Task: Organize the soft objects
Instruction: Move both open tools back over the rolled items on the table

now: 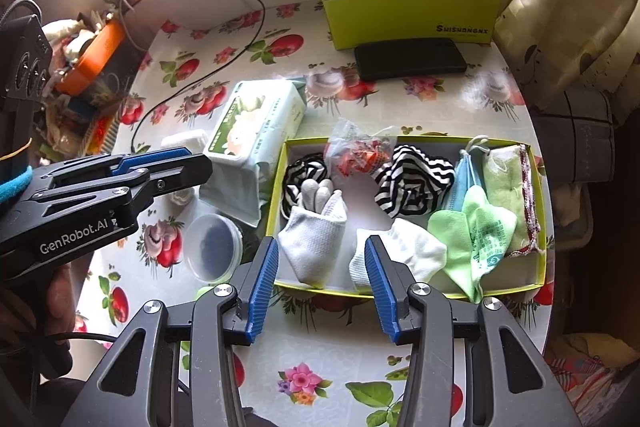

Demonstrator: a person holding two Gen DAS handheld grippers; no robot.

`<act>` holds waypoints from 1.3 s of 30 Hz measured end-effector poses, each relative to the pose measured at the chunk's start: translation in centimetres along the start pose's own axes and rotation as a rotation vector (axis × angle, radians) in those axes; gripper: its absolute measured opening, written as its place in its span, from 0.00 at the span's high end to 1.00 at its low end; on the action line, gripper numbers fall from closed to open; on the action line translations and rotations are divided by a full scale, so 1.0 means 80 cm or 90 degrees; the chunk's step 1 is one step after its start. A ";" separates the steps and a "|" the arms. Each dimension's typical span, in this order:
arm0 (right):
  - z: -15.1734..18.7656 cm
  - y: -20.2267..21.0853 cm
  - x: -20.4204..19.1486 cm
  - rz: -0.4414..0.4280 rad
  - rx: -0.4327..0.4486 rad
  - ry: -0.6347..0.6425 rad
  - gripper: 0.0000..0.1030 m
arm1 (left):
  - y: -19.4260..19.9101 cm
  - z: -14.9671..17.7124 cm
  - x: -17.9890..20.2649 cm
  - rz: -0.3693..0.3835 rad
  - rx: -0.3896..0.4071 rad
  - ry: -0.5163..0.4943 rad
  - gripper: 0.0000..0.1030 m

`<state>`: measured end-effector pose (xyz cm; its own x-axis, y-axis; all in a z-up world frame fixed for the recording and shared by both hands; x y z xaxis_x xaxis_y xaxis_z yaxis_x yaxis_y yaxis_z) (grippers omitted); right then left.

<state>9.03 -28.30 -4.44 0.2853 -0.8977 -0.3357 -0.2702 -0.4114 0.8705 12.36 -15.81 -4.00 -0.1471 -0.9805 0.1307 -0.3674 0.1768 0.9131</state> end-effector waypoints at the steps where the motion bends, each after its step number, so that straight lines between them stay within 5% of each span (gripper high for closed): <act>1: 0.000 0.000 -0.002 -0.001 -0.001 0.002 0.57 | 0.002 0.002 -0.002 -0.002 0.000 0.002 0.75; 39: -0.008 -0.027 -0.092 -0.024 -0.032 0.087 0.54 | 0.019 0.060 -0.114 -0.042 -0.019 0.111 0.75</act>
<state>8.08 -20.68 -3.62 0.4177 -0.8508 -0.3187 -0.2111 -0.4321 0.8768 8.78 -6.15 -5.65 0.0390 -0.9904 0.1327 -0.3426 0.1115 0.9328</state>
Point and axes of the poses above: each gripper's, at about its wrist camera, not at the fingertips, and y roughly against the way its jaws point, x to its right, z to its underside, the point moved 5 cm from there along -y, roughly the way its jaws point, and after that the axes turned 4 degrees about -z, right-handed, at the moved point
